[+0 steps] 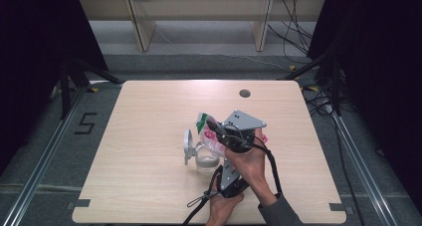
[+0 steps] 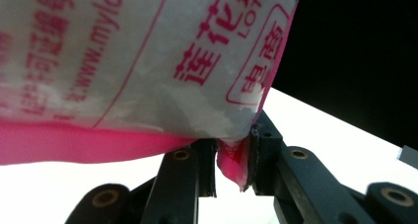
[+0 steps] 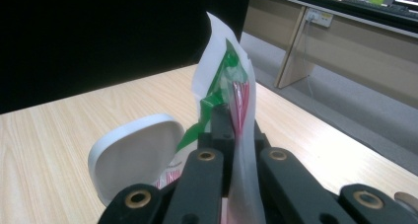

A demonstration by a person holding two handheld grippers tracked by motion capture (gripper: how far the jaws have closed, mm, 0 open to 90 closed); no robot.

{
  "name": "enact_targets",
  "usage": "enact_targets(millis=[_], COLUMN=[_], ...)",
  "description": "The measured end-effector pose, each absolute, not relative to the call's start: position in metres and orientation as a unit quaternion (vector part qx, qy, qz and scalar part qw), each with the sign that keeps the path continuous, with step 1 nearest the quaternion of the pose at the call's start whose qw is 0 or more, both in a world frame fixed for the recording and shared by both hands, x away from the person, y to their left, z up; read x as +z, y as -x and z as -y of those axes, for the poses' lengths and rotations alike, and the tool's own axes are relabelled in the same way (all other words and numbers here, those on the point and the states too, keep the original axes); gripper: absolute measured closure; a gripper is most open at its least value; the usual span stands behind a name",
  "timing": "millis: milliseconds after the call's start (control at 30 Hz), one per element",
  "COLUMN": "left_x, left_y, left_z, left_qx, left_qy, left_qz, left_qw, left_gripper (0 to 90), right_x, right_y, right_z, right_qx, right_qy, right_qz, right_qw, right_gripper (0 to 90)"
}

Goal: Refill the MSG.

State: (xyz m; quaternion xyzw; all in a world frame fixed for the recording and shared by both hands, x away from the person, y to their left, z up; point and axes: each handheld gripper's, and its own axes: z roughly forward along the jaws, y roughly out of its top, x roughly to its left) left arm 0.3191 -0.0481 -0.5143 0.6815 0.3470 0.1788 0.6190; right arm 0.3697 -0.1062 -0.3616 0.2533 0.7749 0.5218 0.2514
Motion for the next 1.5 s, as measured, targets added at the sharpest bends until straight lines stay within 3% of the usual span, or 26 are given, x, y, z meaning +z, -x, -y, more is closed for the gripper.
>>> enact_targets(millis=[200, 300, 400, 1300, 1433, 1500], left_x=[-0.5147, -0.5150, -0.5145, -0.5151, -0.5154, -0.5156], left_y=[-0.3200, -0.3202, -0.3195, -0.3213, -0.3233, -0.3229], left_z=[0.0479, 0.0482, 0.0478, 0.0477, 0.0487, 0.0499], left_qx=[0.175, 0.174, 0.174, 0.187, 0.172, 0.164], left_qy=[-0.682, -0.681, -0.685, -0.691, -0.696, -0.695], left_qz=[-0.348, -0.348, -0.352, -0.342, -0.325, -0.326], left_qw=[0.619, 0.620, 0.614, 0.609, 0.616, 0.619], left_gripper=[76.3, 76.3, 76.3, 76.2, 76.3, 76.3], right_x=[-0.3618, -0.3634, -0.3632, -0.3625, -0.3631, -0.3623], right_y=[-0.3709, -0.3701, -0.3712, -0.3706, -0.3719, -0.3717], right_z=[0.1034, 0.1014, 0.1025, 0.0994, 0.0983, 0.0986], right_qx=[0.511, 0.514, 0.508, 0.505, 0.510, 0.506], right_qy=[-0.243, -0.251, -0.248, -0.247, -0.245, -0.244], right_qz=[-0.782, -0.785, -0.784, -0.786, -0.787, -0.785], right_qw=[0.259, 0.239, 0.256, 0.257, 0.246, 0.262], right_gripper=[90.0, 90.0, 90.0, 90.0, 90.0, 90.0])
